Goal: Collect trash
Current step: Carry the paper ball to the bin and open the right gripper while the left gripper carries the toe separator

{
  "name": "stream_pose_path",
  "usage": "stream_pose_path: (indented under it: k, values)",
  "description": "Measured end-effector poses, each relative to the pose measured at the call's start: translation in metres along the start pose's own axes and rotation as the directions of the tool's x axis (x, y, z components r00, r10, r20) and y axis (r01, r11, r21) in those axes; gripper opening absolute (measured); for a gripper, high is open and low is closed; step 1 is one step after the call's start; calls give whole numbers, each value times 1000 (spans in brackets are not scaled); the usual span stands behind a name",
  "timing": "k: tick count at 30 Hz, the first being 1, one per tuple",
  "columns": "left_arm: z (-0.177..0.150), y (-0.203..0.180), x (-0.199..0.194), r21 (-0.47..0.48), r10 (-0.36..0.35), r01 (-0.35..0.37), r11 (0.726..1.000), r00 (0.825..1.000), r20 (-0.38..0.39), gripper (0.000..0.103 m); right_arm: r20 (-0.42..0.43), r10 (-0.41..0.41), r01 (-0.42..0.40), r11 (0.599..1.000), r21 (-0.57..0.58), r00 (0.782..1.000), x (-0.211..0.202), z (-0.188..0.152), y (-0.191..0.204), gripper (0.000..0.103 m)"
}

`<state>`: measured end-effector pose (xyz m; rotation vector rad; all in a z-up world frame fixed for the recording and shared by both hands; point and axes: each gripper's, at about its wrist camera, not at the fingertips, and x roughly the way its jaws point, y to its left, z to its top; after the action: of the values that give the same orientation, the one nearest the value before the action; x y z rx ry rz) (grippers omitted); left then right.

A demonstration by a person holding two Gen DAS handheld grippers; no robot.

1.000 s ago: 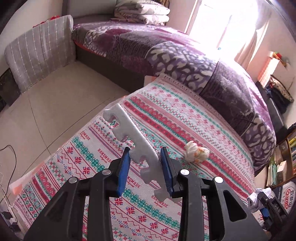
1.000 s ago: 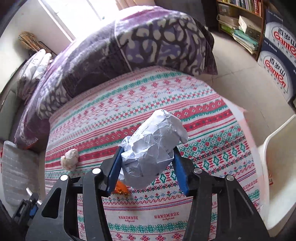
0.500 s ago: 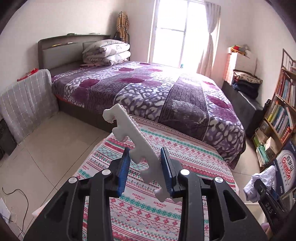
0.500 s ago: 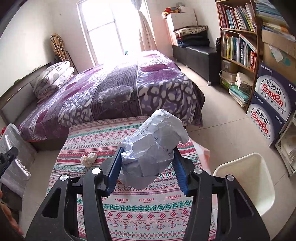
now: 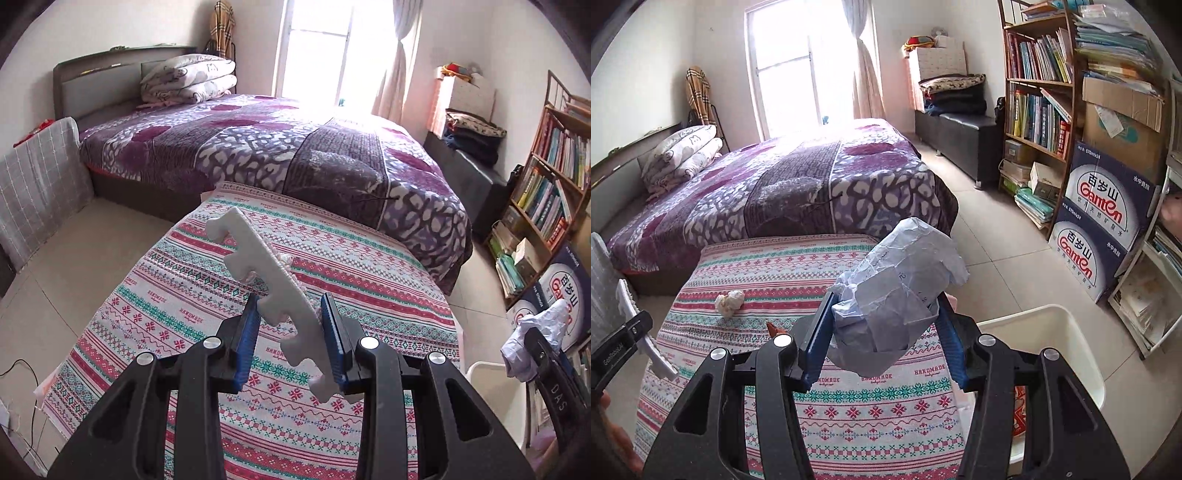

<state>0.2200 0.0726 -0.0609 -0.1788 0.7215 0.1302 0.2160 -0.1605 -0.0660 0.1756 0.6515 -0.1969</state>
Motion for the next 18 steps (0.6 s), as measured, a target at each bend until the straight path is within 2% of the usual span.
stream_pose_path:
  k: [6, 18]
  values:
    - [-4, -22, -4, 43, -28, 27, 999, 999, 26, 34, 13, -21, 20, 999, 43, 1000, -3, 2, -21, 51]
    - [-25, -72, -6, 133, -109, 108, 985, 994, -3, 34, -16, -111, 112, 986, 121, 994, -4, 5, -71, 51]
